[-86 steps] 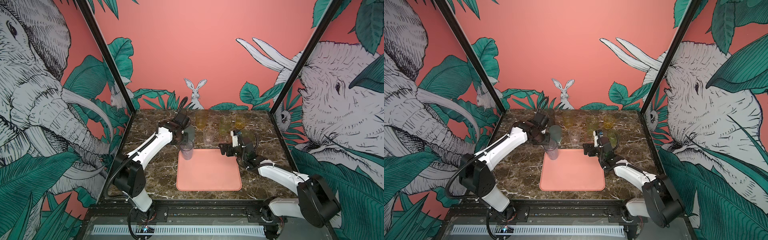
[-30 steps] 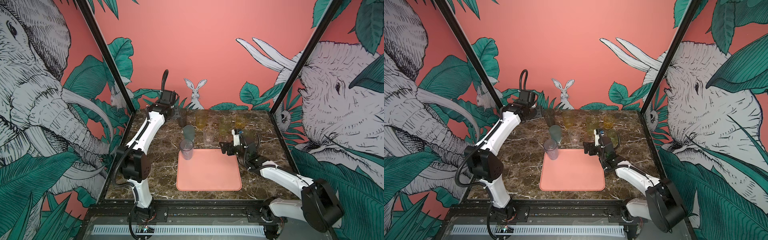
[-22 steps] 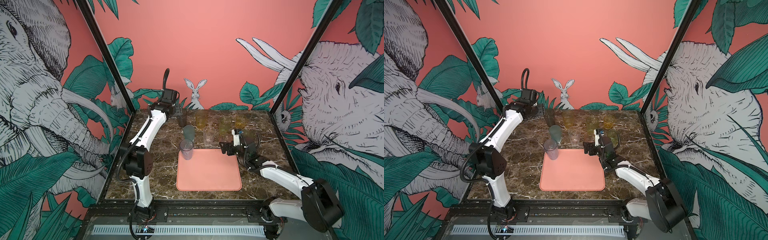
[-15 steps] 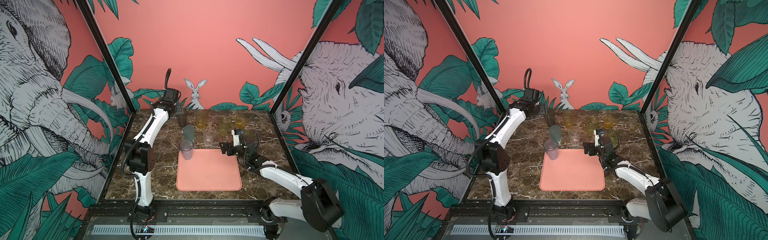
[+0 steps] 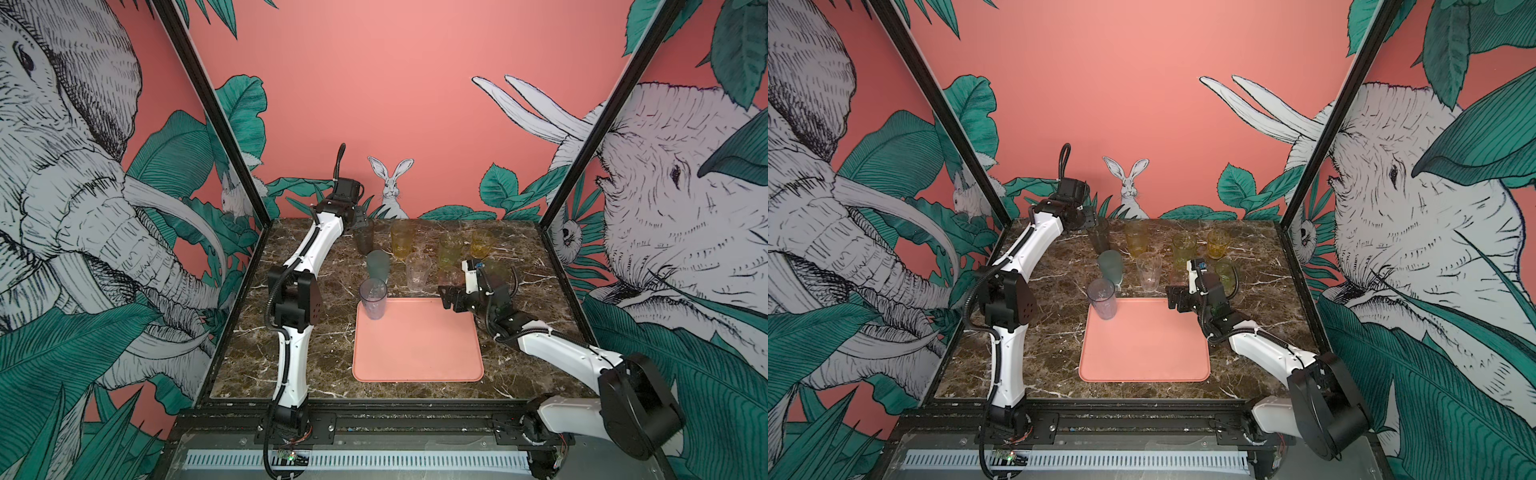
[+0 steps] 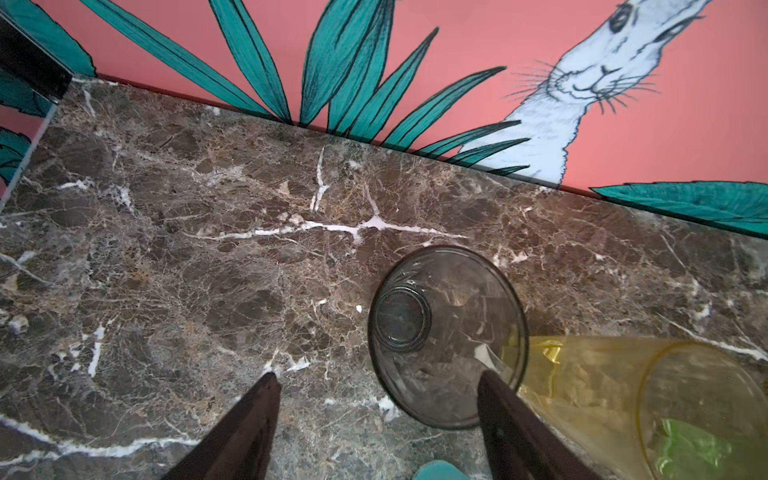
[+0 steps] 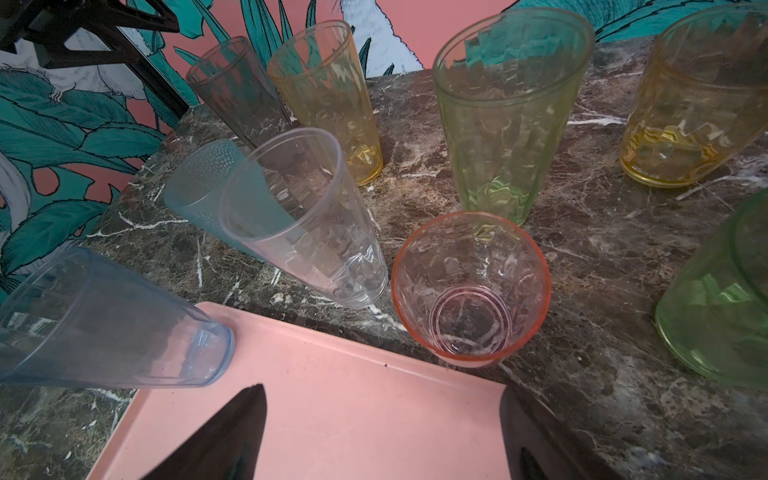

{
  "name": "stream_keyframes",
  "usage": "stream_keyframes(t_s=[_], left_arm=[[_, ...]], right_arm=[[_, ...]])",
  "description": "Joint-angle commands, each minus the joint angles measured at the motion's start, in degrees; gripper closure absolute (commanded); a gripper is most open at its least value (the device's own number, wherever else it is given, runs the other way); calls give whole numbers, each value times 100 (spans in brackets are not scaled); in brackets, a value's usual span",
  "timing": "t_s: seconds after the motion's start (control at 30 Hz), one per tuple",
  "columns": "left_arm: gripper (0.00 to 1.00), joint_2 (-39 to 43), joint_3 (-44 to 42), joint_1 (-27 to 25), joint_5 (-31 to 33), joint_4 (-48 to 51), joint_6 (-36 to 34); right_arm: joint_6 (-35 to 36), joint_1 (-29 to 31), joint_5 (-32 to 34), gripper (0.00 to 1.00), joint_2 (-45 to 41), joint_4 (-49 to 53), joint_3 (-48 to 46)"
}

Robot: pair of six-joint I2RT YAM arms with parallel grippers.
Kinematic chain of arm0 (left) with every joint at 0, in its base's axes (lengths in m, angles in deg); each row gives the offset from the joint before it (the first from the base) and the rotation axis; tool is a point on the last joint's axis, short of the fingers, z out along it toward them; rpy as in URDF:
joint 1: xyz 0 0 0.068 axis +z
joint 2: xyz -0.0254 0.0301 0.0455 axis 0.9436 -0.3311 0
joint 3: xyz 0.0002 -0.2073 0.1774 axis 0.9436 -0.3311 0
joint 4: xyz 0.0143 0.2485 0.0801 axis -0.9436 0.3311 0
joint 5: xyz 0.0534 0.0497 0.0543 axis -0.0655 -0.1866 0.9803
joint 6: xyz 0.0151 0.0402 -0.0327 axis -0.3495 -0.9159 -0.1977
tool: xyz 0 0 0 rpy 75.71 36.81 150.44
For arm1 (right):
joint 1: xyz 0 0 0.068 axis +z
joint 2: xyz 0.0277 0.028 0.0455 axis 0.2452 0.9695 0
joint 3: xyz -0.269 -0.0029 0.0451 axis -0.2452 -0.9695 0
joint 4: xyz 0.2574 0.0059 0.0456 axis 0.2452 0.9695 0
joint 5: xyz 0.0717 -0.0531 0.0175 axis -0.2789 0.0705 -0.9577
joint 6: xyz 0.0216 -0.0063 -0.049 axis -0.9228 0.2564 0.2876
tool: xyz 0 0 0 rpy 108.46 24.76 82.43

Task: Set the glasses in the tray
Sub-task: 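Lower the left gripper and close it on the grey cup's rim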

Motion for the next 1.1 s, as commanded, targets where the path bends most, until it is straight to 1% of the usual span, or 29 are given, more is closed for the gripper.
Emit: stream_keyframes(t_s=[0.0,0.23,0.43,0.73,0.87,1.07], left_arm=[[24,-12,217,73,-52,65,234],[31,-349,421,162,-221,44,398],[41,-530,505,227,-398,25,594],[56,-655,541,250,-532,33,614],[65,-664,547,258,-520,1,609],[71,-706,576,258,-476,-85,629]], right_arm=[[43,-7,27,10,35,-75,192],[35,-10,29,10,36,-55,200],[28,-10,53,10,49,-15,219],[0,-8,107,10,45,26,223],[8,-12,135,10,11,9,201],[-1,-5,110,10,36,27,224]])
